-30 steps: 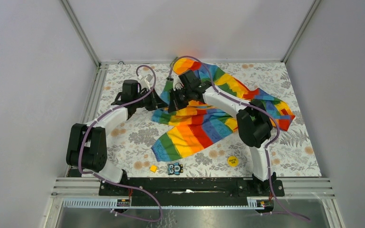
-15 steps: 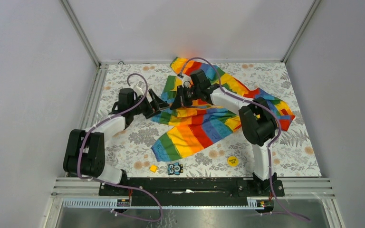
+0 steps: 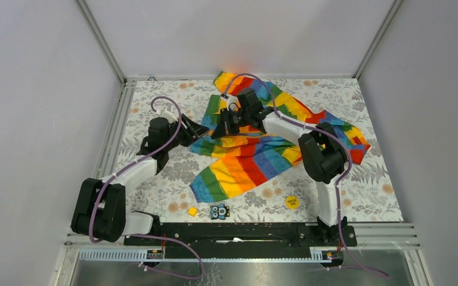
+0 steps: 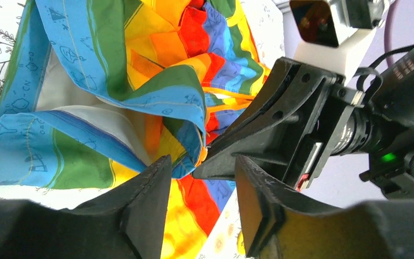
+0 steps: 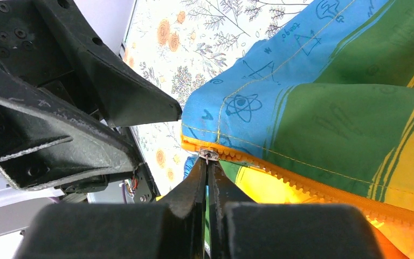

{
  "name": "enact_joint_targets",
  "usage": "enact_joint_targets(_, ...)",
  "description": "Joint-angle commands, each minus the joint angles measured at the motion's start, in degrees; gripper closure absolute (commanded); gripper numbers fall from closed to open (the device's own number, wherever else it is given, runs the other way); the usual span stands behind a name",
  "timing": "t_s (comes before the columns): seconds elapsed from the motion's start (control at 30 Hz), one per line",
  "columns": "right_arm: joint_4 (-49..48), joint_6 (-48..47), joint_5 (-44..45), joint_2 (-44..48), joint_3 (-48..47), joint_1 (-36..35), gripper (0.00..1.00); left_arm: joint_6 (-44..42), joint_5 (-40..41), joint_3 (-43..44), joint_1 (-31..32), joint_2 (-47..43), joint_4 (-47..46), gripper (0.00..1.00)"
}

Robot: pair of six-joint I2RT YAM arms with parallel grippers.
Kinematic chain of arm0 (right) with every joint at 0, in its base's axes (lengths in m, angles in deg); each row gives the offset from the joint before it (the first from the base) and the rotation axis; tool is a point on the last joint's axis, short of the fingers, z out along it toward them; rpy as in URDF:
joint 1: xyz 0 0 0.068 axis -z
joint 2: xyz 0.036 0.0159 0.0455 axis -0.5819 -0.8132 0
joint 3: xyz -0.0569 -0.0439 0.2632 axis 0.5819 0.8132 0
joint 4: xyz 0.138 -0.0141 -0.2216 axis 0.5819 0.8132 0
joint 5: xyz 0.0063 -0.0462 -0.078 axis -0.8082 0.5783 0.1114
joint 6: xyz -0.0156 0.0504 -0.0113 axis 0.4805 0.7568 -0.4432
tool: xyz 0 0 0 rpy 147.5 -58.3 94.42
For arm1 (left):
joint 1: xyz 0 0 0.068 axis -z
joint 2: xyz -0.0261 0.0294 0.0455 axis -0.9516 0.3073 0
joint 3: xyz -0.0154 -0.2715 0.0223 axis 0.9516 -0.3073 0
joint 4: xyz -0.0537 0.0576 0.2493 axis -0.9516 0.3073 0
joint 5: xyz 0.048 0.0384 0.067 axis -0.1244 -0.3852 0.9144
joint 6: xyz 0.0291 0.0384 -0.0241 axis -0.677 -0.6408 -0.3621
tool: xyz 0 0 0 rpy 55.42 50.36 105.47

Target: Zip up the jacket

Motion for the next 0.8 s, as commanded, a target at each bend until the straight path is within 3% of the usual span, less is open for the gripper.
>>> enact_joint_targets(0.0,-1.8,0.5,-1.0,1.3,-0.5,-0.9,1.0,1.1,4.0,2.4,0.5,1.3,-5.2,0.55)
enact_joint_targets(0.37,-1.3,0.2,-0.7,0.3,-2.1,-1.7,1.0,1.7,3.9,4.4,1.8,5.7,-5.6,0.6)
enact_joint_targets(0.53,-0.2,-0.5,0.2,0.0,-2.7,-2.0,1.0,2.2,4.1,4.8,2.0,7.1,-6.9,0.68)
enact_joint_targets(0.6,0.9,-1.1,1.1,0.1,-3.2,-2.3,1.0,2.0,4.4,5.0,2.0,7.4,-6.9,0.78)
enact_joint_targets(0.63,1.9,-2.0,1.8,0.0,-3.9,-2.5,1.0,1.6,4.6,5.2,2.0,7.4,-6.3,0.94)
enact_joint_targets(0.67,3.8,-3.2,3.2,-0.2,-4.8,-2.6,1.0,0.6,4.8,5.9,2.0,7.4,-4.8,1.0)
enact_joint_targets(0.73,14.9,-9.4,9.7,-1.5,-10.0,-2.7,1.0,-5.6,5.5,8.4,1.8,7.0,1.9,1.0)
enact_joint_targets(0.77,23.0,-13.7,19.4,-2.8,-13.9,-2.8,1.0,-9.0,5.9,9.9,1.8,6.5,5.1,1.0)
